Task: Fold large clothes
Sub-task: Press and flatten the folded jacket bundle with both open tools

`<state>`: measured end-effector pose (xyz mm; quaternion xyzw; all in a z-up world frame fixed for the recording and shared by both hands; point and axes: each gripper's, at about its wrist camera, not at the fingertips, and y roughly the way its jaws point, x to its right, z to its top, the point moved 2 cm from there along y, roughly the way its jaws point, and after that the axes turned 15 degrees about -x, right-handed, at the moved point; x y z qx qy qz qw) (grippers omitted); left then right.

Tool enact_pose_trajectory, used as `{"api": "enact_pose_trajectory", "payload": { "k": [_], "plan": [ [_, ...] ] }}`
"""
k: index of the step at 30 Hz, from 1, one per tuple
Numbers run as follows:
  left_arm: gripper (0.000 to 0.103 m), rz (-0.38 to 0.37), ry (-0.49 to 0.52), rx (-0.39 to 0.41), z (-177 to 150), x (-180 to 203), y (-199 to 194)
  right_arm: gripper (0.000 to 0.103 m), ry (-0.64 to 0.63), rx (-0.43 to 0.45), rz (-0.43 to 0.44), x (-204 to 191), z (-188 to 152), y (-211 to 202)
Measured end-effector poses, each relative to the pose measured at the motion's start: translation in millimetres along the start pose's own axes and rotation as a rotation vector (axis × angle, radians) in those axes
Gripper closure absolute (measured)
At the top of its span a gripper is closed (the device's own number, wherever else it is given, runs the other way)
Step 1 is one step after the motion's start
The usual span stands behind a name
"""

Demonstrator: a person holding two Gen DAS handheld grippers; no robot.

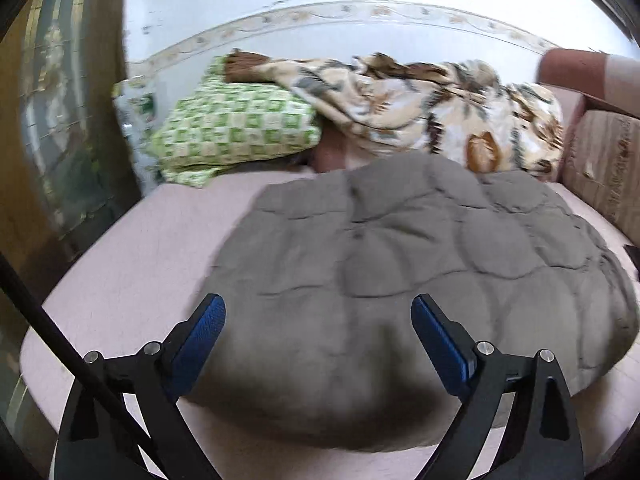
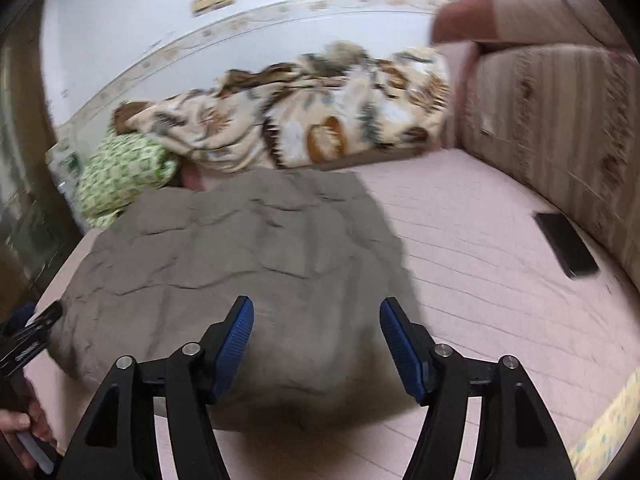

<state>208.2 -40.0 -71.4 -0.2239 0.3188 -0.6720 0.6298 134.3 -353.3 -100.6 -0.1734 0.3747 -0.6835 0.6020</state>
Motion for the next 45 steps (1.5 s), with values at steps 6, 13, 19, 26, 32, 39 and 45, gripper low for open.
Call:
{"api": "enact_pose_trajectory", "payload": {
  "k": [6,13,19,26,32,39,45],
  "plan": [
    [0.009,-0.046,0.038,-0.057,8,37,25,0.032,-0.073,-0.028,0.027,-40,10,25],
    [0.008,-0.086,-0.001,-0.167,9,38,65,0.026,-0.131,-0.162,-0.033,-60,10,84],
    [0.007,-0.059,0.013,-0.148,7,43,66,0.022,-0.125,-0.195,-0.045,-58,10,93],
    [0.008,-0.057,-0.015,-0.108,1,38,42,0.022,-0.124,-0.109,0.004,-64,5,55],
    [0.008,-0.036,0.026,-0.064,-18,41,6,0.021,-0.204,-0.005,0.015,-81,-25,6],
    [0.008,-0.04,0.035,-0.057,-51,40,-27,0.019,-0.225,0.05,0.01,-81,-58,-29],
    [0.008,-0.04,0.029,-0.057,-75,40,-45,0.018,-0.218,0.037,0.034,-80,-85,-43]
  ]
}}
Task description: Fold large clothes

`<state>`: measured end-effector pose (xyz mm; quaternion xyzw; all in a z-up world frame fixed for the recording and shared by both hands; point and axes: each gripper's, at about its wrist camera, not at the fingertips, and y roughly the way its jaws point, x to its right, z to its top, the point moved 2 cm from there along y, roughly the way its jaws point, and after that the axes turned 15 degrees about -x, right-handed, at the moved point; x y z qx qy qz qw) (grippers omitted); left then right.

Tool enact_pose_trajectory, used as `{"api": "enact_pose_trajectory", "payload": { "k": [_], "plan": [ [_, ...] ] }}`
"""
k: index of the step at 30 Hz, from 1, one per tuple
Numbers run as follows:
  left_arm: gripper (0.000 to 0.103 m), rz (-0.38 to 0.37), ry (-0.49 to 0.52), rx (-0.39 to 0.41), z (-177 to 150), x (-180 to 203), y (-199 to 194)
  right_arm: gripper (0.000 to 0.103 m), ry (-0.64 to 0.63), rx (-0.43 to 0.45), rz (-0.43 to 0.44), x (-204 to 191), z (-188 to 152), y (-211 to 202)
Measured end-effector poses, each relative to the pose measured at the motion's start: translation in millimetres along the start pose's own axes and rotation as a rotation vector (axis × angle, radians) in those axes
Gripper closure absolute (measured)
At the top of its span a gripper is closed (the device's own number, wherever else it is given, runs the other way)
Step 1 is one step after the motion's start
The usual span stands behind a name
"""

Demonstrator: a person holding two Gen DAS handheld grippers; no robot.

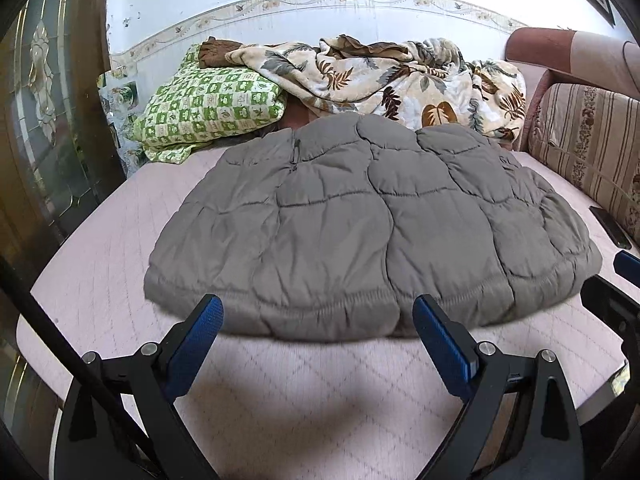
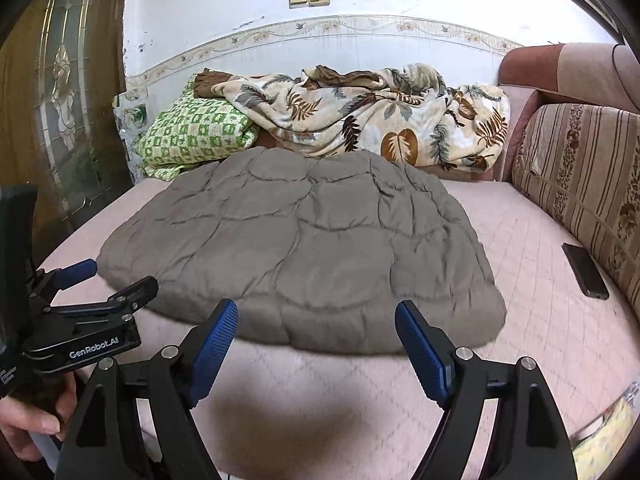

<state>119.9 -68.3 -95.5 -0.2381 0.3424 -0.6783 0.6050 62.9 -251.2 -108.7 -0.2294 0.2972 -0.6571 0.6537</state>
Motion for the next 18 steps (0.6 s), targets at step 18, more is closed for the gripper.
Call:
{"api": "enact_pose_trajectory", "payload": {
  "k": [18],
  "plan": [
    [0.008,0.009,-0.001,-0.003,-25,-1,-5,0.016,-0.036,-0.009,0.014,-16,-19,-3]
  ]
}}
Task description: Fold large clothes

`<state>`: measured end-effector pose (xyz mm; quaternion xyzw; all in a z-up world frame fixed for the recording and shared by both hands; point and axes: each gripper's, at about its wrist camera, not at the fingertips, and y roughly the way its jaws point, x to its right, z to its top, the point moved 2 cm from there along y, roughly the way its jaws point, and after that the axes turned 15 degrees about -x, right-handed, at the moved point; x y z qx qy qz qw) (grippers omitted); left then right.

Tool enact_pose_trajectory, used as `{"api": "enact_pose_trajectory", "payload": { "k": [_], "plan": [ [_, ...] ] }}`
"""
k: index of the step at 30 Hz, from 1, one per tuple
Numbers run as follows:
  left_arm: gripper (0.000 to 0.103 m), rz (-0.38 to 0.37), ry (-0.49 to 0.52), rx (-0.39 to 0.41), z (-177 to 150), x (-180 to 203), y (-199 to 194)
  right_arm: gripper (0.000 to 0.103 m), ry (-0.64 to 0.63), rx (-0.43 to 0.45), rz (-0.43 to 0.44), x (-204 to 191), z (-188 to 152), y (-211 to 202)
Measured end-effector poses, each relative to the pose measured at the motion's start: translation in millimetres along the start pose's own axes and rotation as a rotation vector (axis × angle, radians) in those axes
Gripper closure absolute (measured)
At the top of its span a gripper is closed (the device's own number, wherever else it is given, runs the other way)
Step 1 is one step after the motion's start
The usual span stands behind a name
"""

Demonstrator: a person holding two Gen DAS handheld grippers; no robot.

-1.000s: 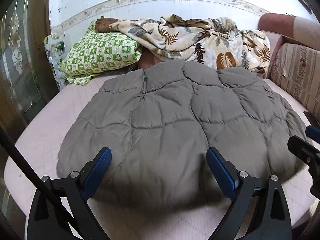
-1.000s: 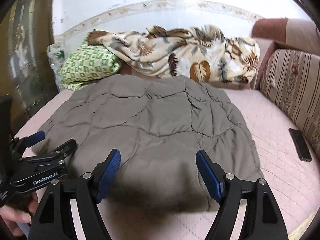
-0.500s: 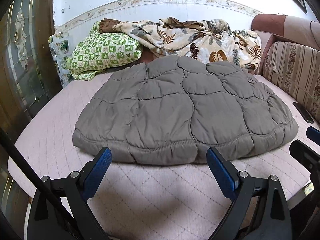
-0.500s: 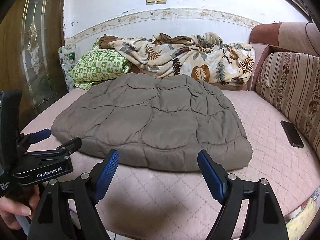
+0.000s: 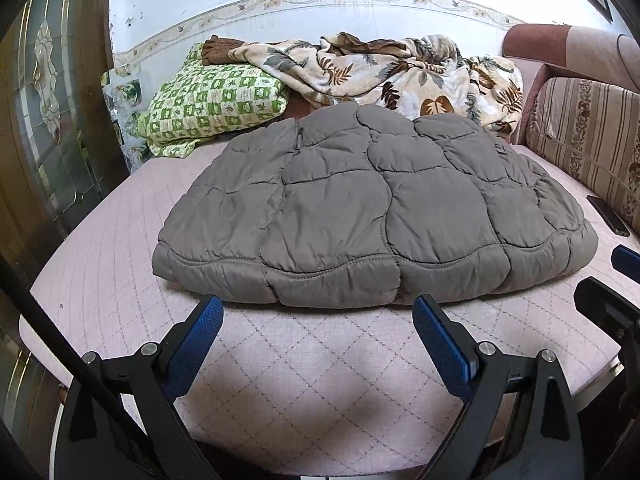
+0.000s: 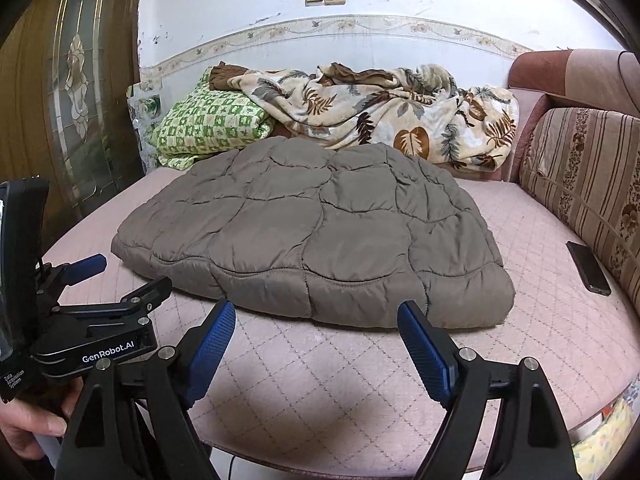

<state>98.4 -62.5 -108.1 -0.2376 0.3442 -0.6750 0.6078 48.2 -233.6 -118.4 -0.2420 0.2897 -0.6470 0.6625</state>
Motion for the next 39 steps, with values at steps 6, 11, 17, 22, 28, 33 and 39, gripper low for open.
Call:
{"api": "enact_pose_trajectory", "payload": {
  "k": [6,11,17,22,28,33,39],
  "plan": [
    [0.008,0.0,-0.004,-0.017,1,-2,8,0.015,0.0,-0.013,0.006,0,0,6],
    [0.008,0.0,-0.002,-0.023,1,-1,11,0.015,0.008,-0.023,0.013,1,0,10],
    [0.008,0.001,-0.004,-0.027,1,-1,14,0.015,0.01,-0.025,0.014,1,1,10],
    [0.008,0.003,-0.003,-0.026,1,-1,15,0.015,0.01,-0.031,0.012,0,1,13],
    [0.008,0.002,-0.005,-0.028,1,-1,15,0.015,0.021,-0.031,0.008,1,0,14],
    [0.008,0.003,-0.004,-0.027,1,-1,15,0.014,0.028,-0.031,0.006,2,-1,13],
    [0.008,0.002,-0.001,-0.029,1,-1,17,0.014,0.032,-0.035,0.005,2,-1,13]
  ]
}}
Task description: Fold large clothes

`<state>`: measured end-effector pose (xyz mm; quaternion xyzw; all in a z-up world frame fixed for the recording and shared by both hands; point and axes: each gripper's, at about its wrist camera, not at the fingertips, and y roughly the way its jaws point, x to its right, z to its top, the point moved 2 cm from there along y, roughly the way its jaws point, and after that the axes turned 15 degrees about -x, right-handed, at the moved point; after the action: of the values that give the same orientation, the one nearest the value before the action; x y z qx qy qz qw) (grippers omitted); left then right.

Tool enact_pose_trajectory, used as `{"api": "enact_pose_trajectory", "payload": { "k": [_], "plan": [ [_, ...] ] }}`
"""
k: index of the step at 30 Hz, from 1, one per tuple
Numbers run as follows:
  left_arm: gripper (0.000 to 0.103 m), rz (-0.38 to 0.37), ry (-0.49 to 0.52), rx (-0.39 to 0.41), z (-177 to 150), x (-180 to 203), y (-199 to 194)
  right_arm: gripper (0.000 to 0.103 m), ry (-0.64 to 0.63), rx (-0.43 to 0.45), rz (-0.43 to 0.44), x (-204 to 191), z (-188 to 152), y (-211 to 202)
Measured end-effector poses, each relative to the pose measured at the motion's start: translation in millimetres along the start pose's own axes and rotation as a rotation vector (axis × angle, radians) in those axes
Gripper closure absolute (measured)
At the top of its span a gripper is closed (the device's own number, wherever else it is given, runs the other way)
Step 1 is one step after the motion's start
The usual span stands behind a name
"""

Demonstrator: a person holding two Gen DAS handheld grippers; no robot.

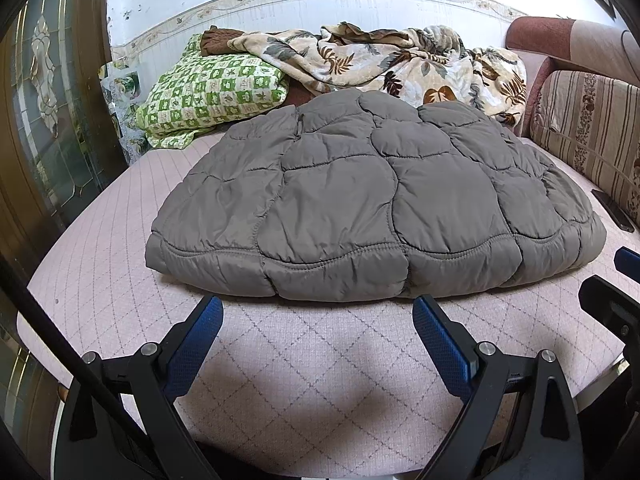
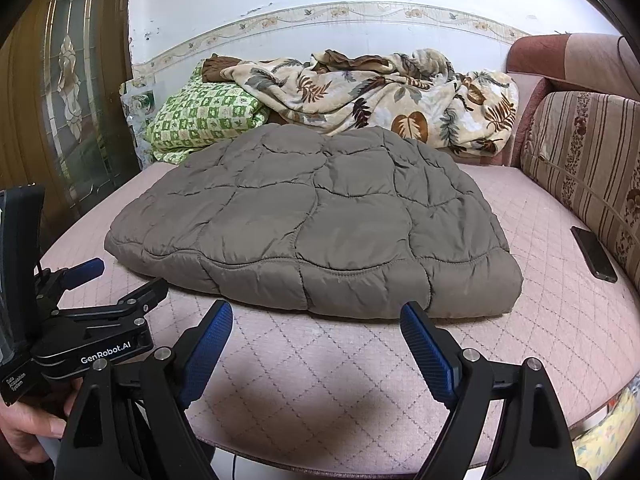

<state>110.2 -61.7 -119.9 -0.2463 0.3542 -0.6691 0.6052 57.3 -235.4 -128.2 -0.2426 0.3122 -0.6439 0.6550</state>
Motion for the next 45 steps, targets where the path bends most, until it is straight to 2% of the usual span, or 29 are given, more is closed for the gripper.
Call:
{"api": "enact_pose_trajectory", "payload": {
  "k": [10,13,15,18,20,24,25,26,28,34,45],
  "plan": [
    [0.007,0.002,0.004,0.012,2,0,-3,0.014,0.006,0.001,-0.002,3,0,0],
    [0.005,0.032,0.022,0.043,10,1,-14,0.014,0.02,0.0,-0.01,6,0,0],
    [0.005,0.005,0.017,0.075,14,-3,-24,0.014,0.03,-0.002,-0.013,8,-1,0],
    [0.005,0.021,0.023,0.122,19,-7,-38,0.014,0.047,-0.007,-0.017,12,-1,2],
    [0.005,0.064,0.019,0.131,22,-7,-43,0.014,0.056,-0.008,-0.02,14,-1,2],
    [0.005,0.171,0.057,0.084,24,0,-43,0.014,0.075,-0.005,-0.029,16,0,2],
    [0.005,0.226,0.092,0.09,23,5,-43,0.014,0.077,-0.003,-0.031,16,0,2],
    [0.005,0.25,0.117,0.099,22,8,-44,0.014,0.078,-0.001,-0.032,16,0,2],
    [0.005,0.271,0.106,0.116,21,8,-48,0.014,0.075,0.001,-0.032,15,0,1],
    [0.005,0.276,0.087,0.126,20,3,-54,0.014,0.066,-0.004,-0.033,14,0,2],
    [0.005,0.276,0.11,0.132,16,9,-57,0.014,0.075,-0.002,-0.03,17,1,1]
  ]
}}
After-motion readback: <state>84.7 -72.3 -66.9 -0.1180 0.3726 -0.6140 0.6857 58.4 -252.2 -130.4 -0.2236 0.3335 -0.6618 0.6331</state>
